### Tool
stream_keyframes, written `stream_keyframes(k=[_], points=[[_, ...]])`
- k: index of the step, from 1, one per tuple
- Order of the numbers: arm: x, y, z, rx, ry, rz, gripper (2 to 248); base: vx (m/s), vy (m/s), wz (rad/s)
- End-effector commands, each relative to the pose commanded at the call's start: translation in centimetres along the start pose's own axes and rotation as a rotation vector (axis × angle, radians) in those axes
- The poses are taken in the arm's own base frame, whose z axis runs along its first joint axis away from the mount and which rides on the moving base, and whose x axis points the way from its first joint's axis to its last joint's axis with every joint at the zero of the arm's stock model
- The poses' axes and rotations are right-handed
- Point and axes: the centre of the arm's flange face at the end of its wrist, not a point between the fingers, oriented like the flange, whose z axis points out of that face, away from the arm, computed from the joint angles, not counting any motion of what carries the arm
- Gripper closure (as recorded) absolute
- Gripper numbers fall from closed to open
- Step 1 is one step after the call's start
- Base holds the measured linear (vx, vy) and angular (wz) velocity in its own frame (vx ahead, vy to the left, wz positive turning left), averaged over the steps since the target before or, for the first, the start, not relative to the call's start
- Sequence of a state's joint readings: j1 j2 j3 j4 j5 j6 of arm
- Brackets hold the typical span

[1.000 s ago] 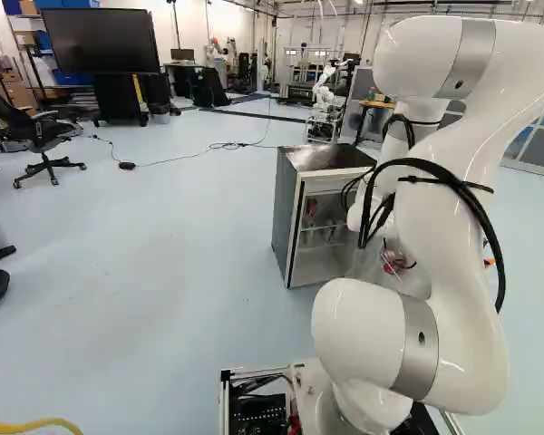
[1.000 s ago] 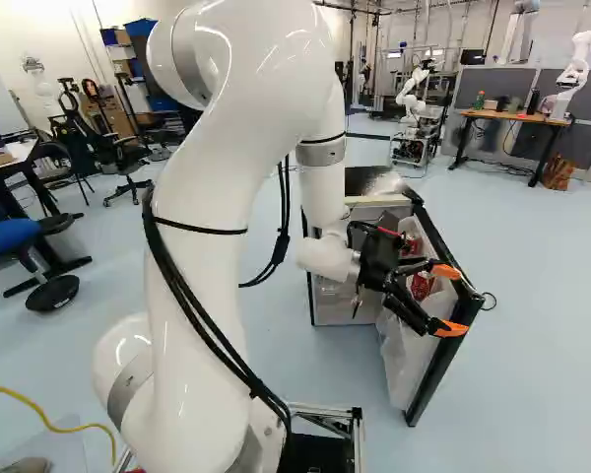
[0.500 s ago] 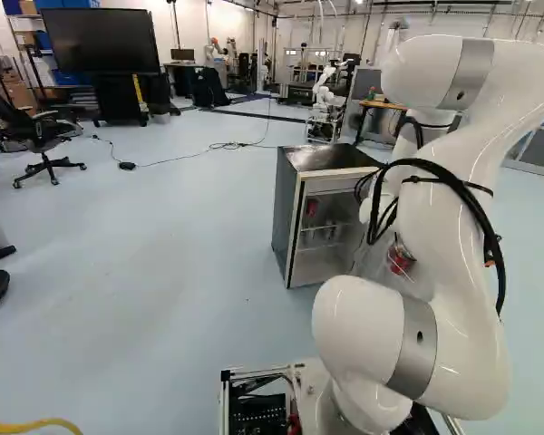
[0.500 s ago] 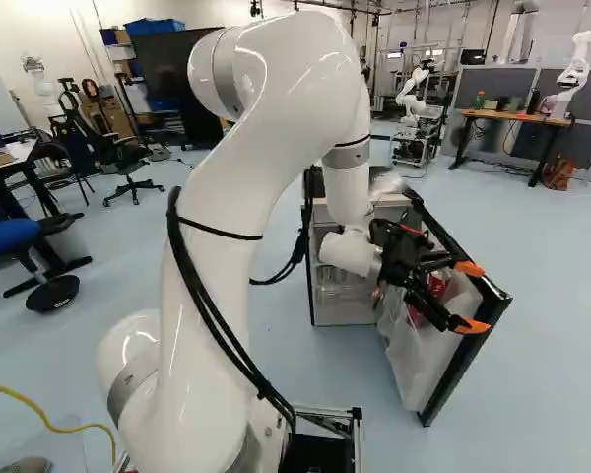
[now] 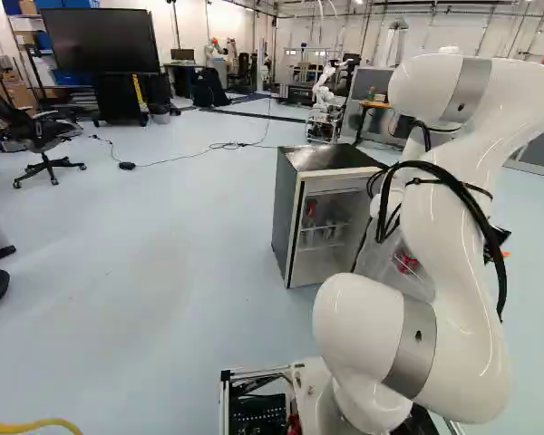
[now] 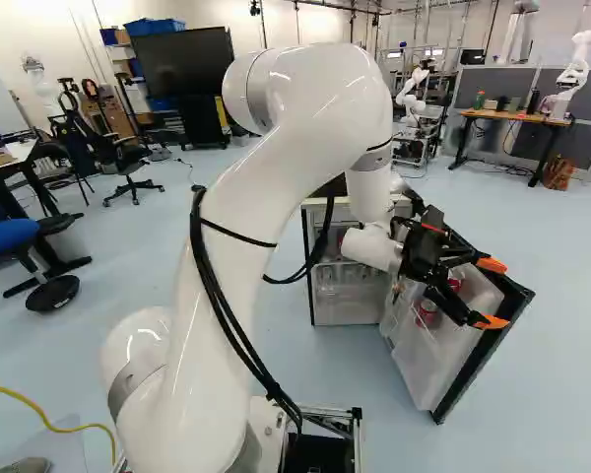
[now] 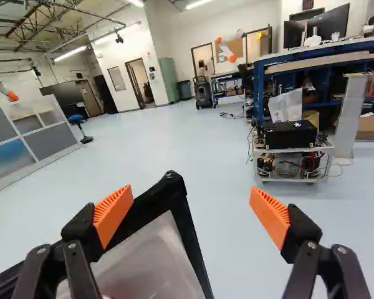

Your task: Grab a drink from the fridge

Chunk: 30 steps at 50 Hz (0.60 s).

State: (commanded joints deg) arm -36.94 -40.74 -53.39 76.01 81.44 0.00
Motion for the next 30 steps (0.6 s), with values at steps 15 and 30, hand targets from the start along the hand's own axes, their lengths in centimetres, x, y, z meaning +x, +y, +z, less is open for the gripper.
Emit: stream_keyframes(k=[15,30], points=[[0.6,2.4,-1.3,0.022,-0.012,-0.041,3,0.000,0.000,0.000],[1.4,4.5,-3.2,0.161,-0.032,-0.105,3,0.000,0.000,0.000]])
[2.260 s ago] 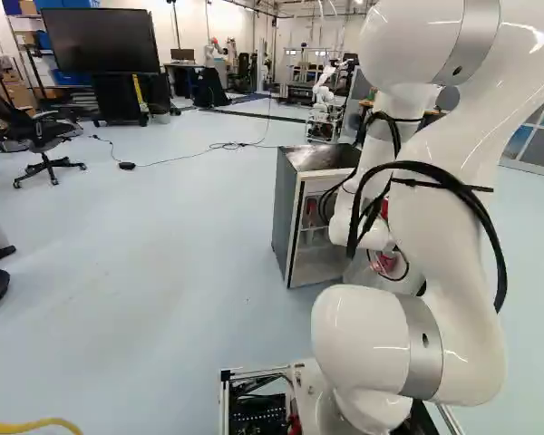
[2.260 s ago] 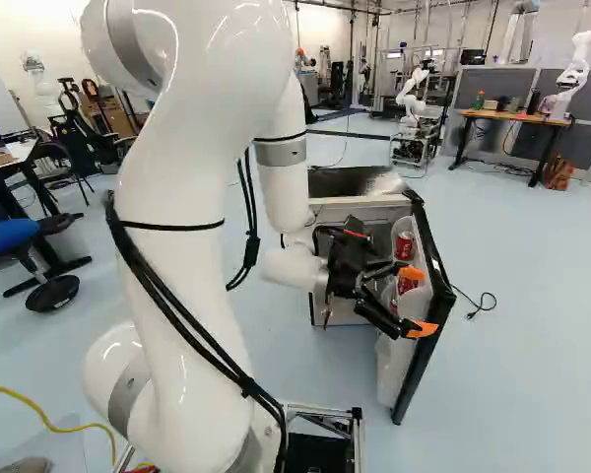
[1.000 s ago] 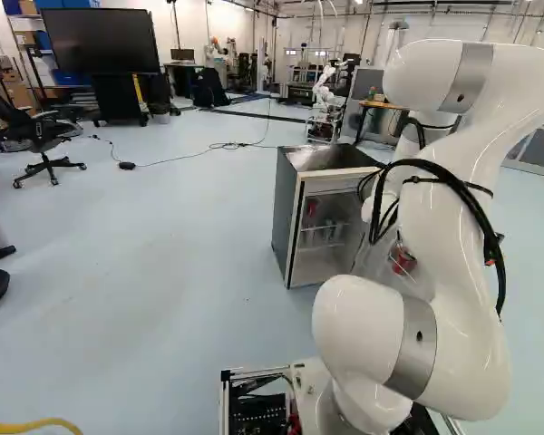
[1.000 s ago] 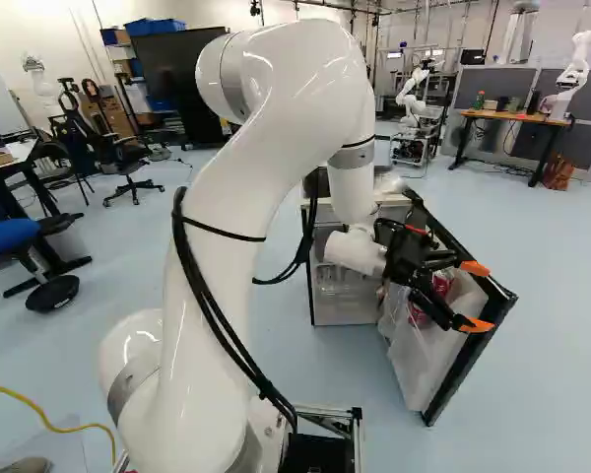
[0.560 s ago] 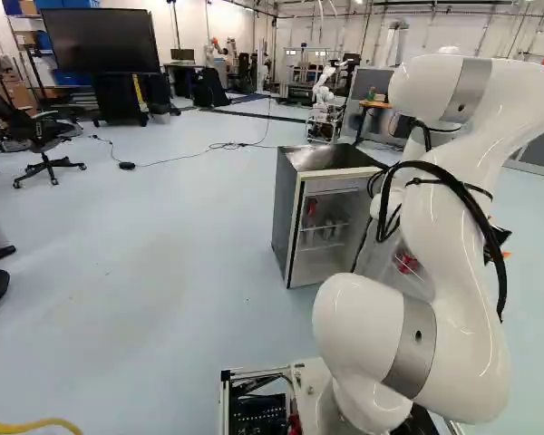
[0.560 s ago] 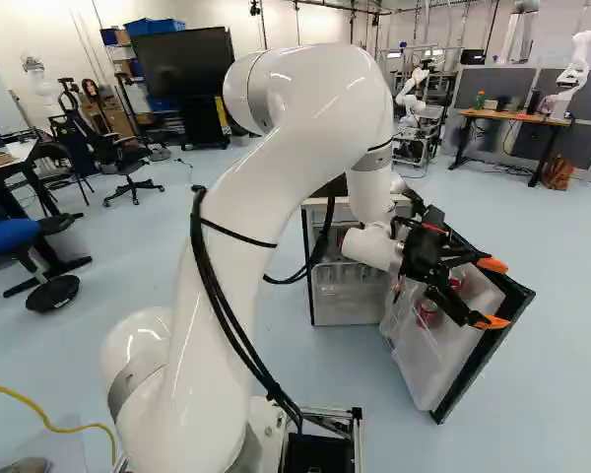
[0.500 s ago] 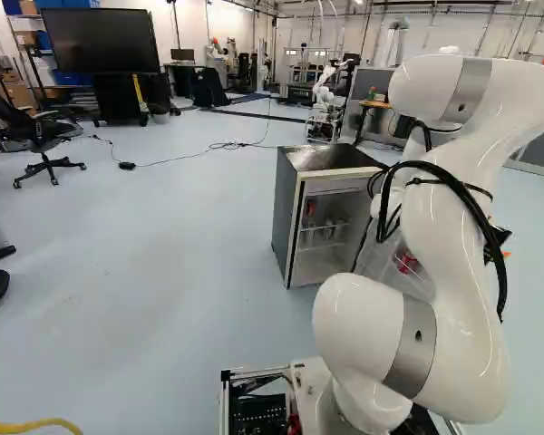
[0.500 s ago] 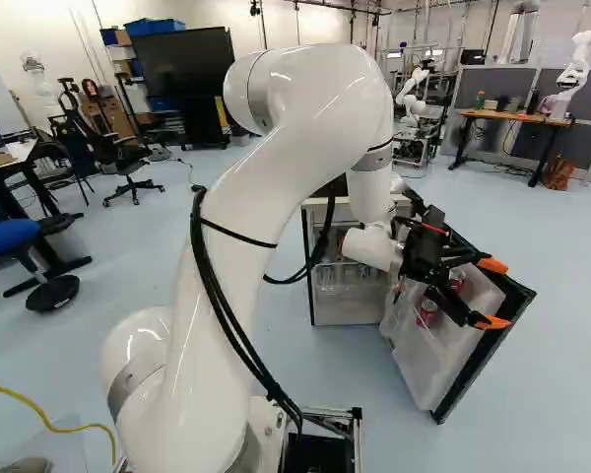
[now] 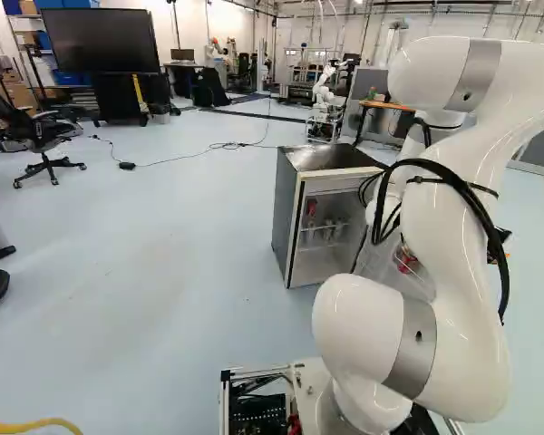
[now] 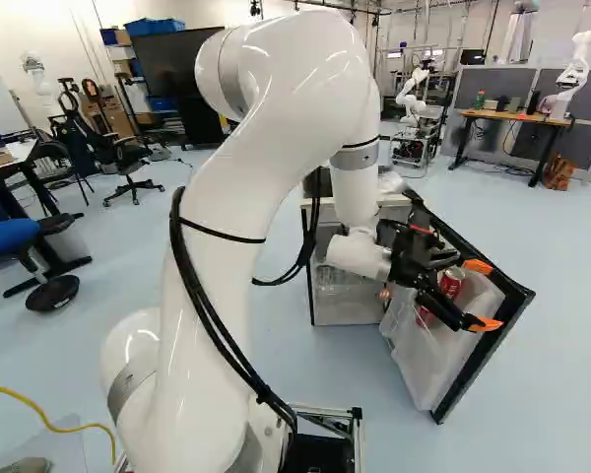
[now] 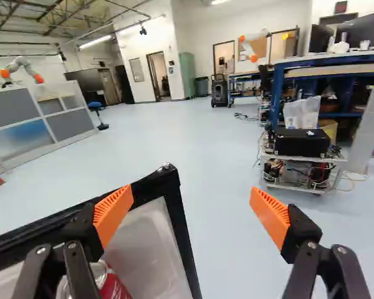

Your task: Grab a drink from the fridge

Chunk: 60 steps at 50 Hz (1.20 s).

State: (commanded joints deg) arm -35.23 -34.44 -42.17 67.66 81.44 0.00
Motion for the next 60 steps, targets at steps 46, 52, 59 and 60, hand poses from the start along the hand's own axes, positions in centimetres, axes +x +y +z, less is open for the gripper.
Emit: stream_keyframes(k=[46,52,59,60], points=[[1.6,5.5,-6.1,0.484,-0.064,-0.159,3,0.000,0.000,0.000],[1.7,6.2,-6.7,0.541,-0.072,-0.173,3,0.000,0.000,0.000],[1.9,6.9,-7.2,0.602,-0.080,-0.187,3,0.000,0.000,0.000],[2.0,7.0,-7.3,0.611,-0.081,-0.189,3,0.000,0.000,0.000]])
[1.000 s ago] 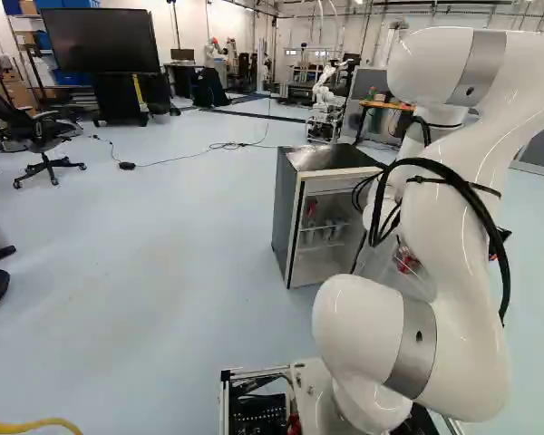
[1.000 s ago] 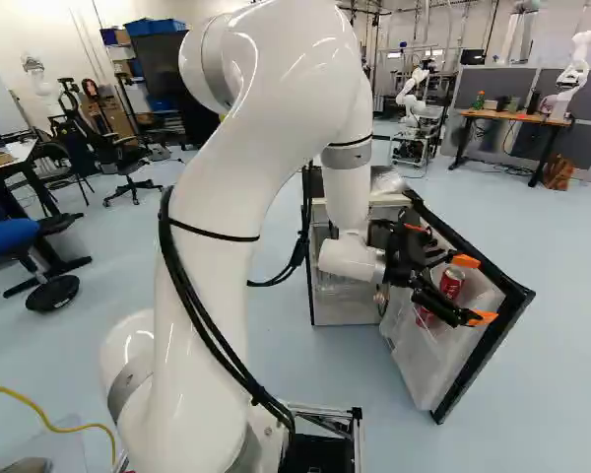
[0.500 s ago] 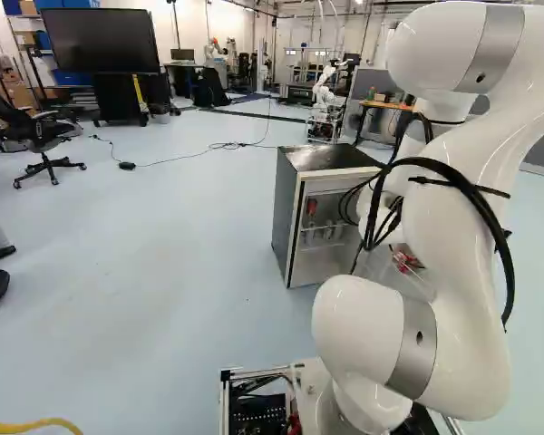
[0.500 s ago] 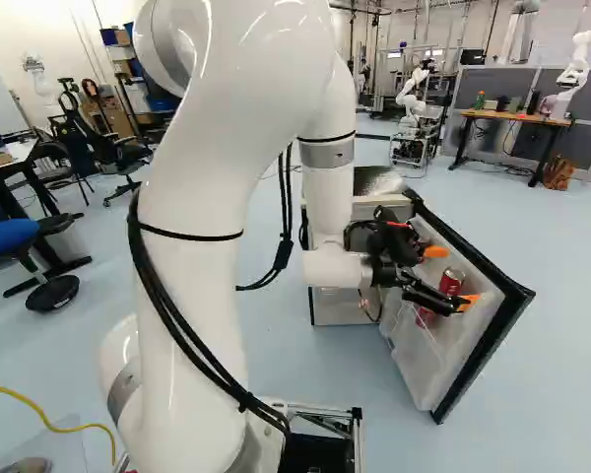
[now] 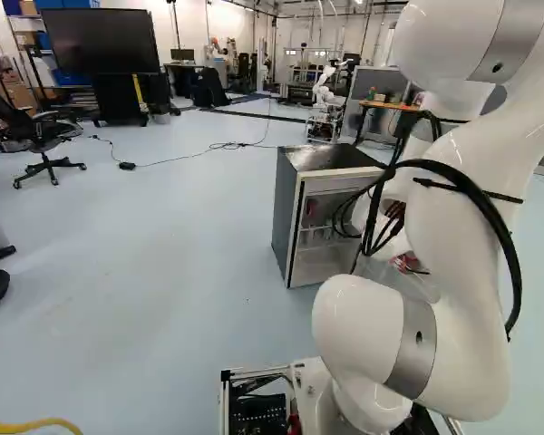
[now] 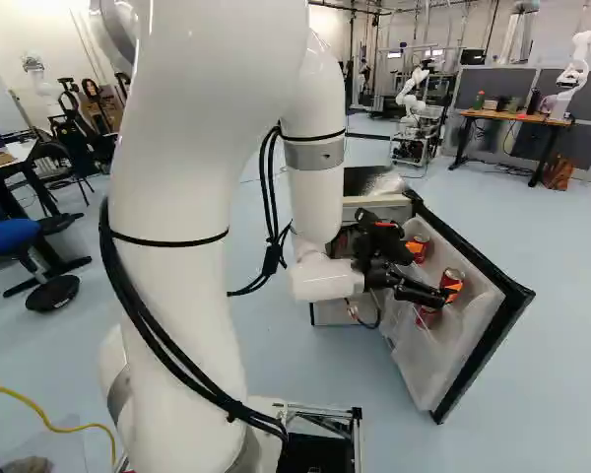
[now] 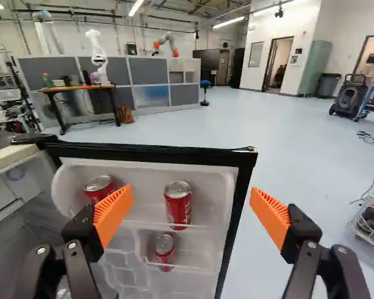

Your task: Grab a drink from the fridge

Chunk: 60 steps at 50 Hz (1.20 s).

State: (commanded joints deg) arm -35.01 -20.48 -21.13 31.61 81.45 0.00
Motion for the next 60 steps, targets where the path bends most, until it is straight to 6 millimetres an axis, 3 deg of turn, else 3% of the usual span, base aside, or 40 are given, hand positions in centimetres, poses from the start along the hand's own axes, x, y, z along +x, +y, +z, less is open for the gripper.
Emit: stream_keyframes(k=[52,60], points=[[0.2,2.7,-4.9,0.401,-0.011,-0.064,3,0.000,0.000,0.000],[-0.1,2.3,-5.0,0.476,-0.015,-0.073,3,0.000,0.000,0.000]])
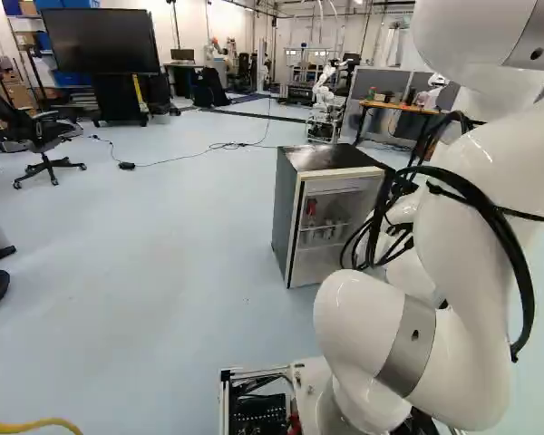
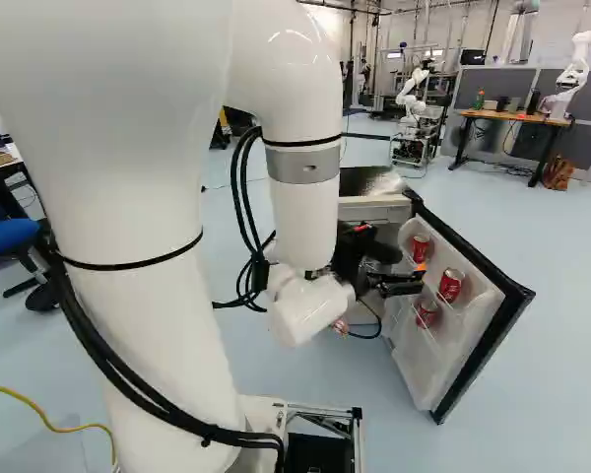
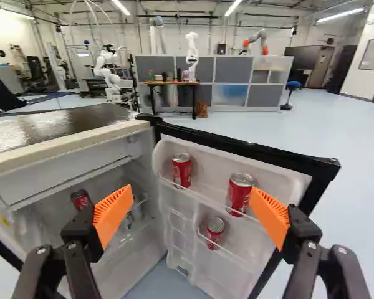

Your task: Grab a drink from the fridge

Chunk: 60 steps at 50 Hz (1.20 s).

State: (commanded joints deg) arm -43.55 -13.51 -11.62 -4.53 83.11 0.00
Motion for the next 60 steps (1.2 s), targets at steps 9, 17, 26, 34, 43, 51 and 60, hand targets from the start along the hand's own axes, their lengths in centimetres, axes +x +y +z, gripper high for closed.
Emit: stream_keyframes(k=[9,17,26,34,43,51,60], points=[[-0.7,-1.3,1.3,0.107,-0.015,-0.012,3,0.000,0.000,0.000],[-1.4,-2.4,2.7,0.196,-0.027,-0.021,3,0.000,0.000,0.000],[-2.2,-3.6,4.5,0.278,-0.039,-0.029,3,0.000,0.000,0.000],[-3.0,-4.5,6.0,0.334,-0.048,-0.034,3,0.000,0.000,0.000],[-4.0,-5.0,6.5,0.377,-0.065,-0.035,3,0.000,0.000,0.000],[-4.8,-5.3,6.6,0.411,-0.082,-0.034,3,0.000,0.000,0.000],[-5.8,-5.5,6.8,0.443,-0.102,-0.032,3,0.000,0.000,0.000]])
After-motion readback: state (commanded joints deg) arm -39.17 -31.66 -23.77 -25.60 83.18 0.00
